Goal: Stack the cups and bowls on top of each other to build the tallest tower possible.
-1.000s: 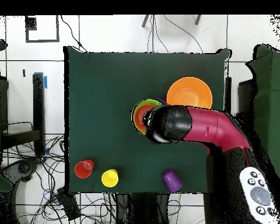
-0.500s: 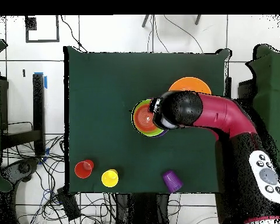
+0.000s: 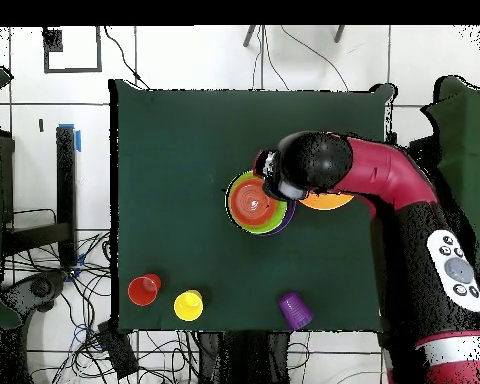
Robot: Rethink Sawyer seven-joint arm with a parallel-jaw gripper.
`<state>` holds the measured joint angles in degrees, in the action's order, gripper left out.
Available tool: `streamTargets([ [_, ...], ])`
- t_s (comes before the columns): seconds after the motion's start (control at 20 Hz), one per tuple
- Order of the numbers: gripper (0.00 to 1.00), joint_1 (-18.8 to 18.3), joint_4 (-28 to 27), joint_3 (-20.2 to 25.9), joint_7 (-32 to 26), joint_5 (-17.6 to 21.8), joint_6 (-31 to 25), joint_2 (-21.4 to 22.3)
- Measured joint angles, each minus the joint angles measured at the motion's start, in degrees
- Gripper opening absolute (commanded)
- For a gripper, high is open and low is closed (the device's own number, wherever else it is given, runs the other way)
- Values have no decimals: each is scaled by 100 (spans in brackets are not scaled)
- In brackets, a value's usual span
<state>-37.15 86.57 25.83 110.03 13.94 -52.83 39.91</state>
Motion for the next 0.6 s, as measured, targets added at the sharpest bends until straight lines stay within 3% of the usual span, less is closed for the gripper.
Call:
streamTargets([
  [0.6, 100, -93, -482, 304, 0, 101, -1056, 14],
])
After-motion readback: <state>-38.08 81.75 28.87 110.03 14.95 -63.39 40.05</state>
